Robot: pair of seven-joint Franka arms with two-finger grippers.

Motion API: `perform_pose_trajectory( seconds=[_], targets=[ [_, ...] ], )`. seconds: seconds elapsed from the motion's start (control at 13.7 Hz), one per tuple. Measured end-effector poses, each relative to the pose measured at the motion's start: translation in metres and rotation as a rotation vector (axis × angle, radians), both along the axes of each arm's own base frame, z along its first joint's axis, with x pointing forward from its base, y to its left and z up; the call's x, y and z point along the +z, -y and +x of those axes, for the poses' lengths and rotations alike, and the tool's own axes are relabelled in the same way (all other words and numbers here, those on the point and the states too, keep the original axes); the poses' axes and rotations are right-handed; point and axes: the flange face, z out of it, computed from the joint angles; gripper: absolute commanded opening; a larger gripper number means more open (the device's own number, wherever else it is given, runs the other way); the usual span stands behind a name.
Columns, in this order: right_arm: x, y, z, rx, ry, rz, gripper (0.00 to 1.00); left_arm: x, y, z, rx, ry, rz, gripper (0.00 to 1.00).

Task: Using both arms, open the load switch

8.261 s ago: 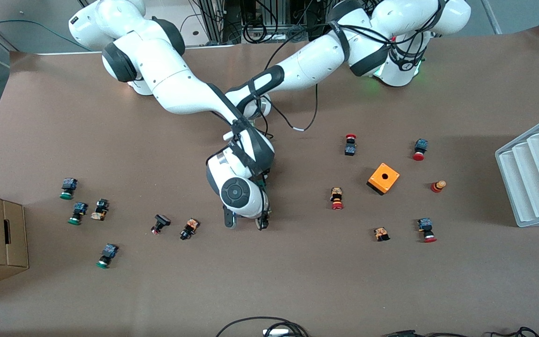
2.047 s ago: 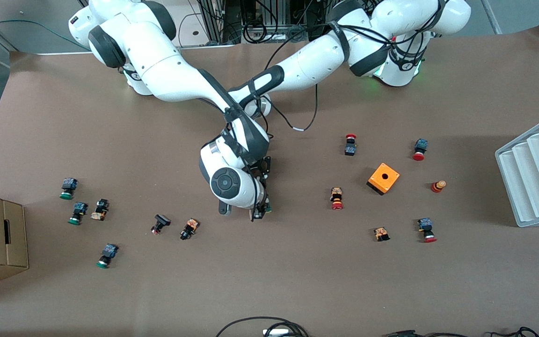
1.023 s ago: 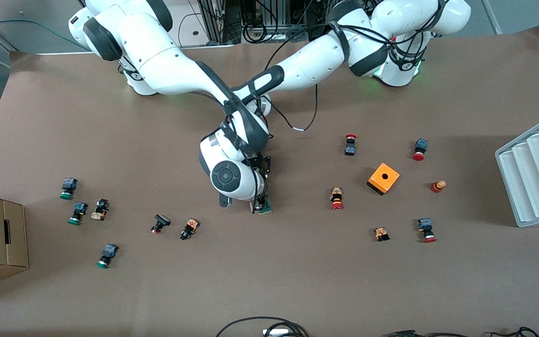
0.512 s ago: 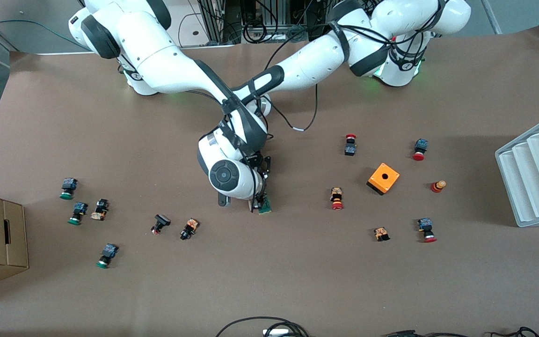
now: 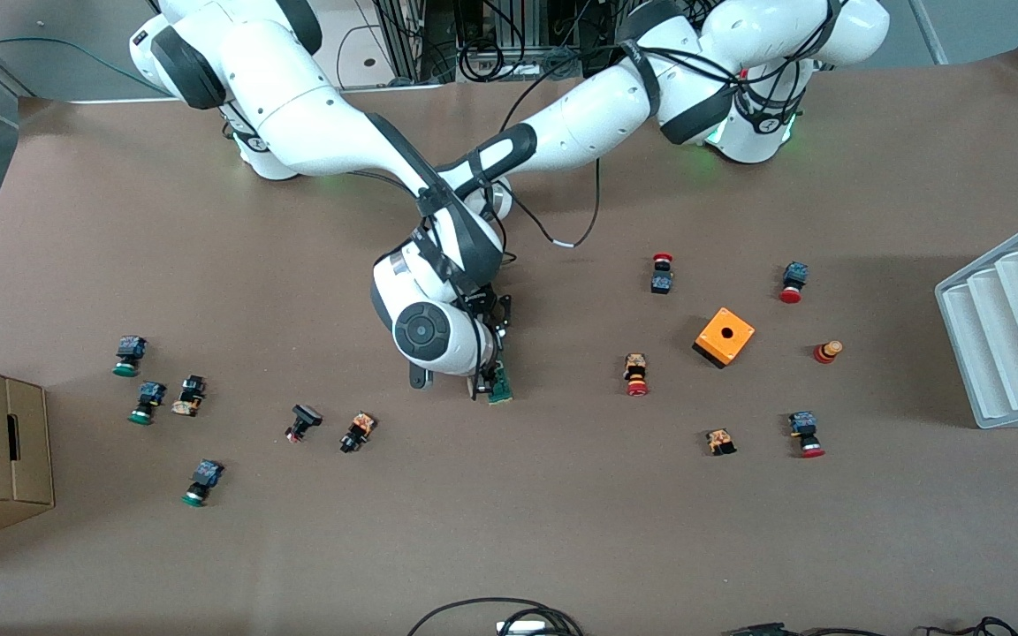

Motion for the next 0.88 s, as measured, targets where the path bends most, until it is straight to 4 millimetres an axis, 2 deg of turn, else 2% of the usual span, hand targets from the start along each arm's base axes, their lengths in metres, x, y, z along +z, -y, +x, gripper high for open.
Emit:
perform_pose_trajectory(
  seconds=[0.51,0.88],
  targets=[
    [-0.003,0.002,-0.005,0.005,0.008,0.000,0.29,0.000,0.000,0.000,0.000,0.000,0.001,0.50],
    [-0.011,0.003,-0.016,0.018,0.010,-0.012,0.29,0.000,0.000,0.000,-0.001,0.000,0.001,0.50]
  ],
)
